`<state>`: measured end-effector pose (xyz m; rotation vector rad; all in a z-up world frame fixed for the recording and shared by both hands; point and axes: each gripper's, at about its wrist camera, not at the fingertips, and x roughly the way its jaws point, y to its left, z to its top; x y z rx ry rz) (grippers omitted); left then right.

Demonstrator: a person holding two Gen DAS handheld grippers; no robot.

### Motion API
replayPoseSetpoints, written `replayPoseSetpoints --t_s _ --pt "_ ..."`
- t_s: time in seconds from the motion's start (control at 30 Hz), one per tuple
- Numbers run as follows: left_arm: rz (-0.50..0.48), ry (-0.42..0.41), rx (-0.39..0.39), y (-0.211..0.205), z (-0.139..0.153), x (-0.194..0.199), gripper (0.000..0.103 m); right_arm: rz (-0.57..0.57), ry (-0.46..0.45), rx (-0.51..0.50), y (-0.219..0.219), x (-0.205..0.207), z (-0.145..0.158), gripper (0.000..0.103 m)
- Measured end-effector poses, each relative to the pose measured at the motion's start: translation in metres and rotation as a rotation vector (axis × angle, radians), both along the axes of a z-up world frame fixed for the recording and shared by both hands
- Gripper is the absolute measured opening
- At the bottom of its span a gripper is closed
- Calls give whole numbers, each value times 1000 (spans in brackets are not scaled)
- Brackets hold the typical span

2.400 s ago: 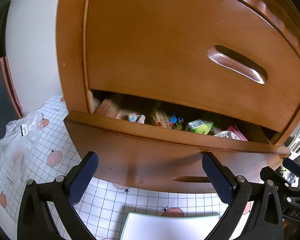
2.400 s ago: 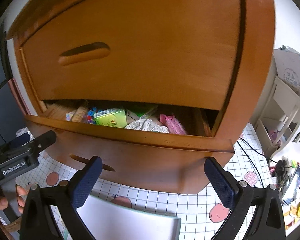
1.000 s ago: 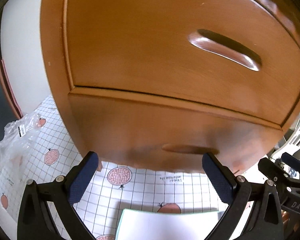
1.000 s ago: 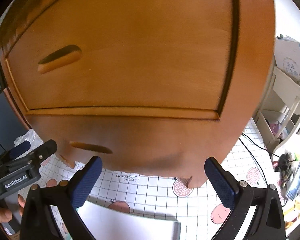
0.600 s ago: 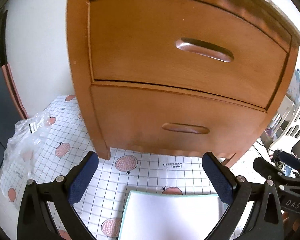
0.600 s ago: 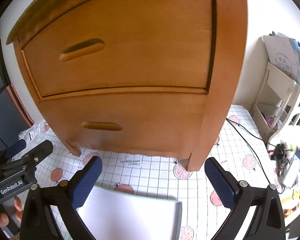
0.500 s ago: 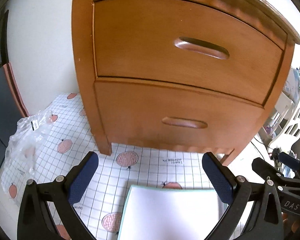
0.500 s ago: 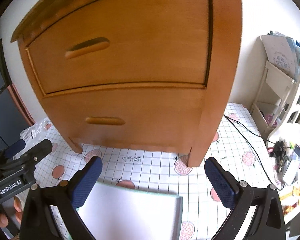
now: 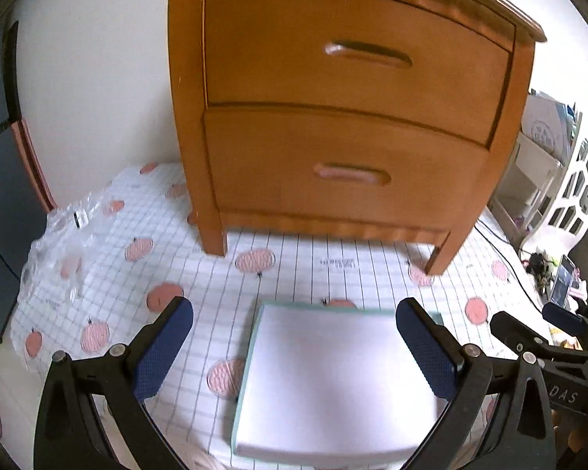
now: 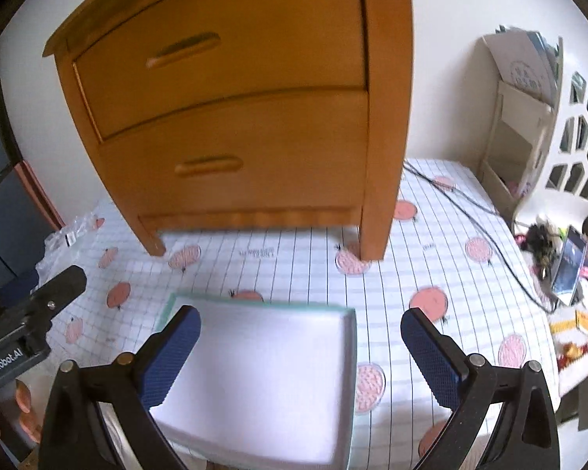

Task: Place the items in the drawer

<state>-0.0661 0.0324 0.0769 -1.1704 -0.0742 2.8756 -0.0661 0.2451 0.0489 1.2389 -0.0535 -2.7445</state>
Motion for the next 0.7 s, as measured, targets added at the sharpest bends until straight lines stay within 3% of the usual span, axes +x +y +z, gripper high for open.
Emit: replayPoseSetpoints --t_s 0.33,0.7 --pt "-13 -72 -38 5 -41 36 103 -11 -45 30 12 32 -28 103" --pt "-19 -121 -74 5 -55 53 103 -4 -68 61 16 58 -47 103"
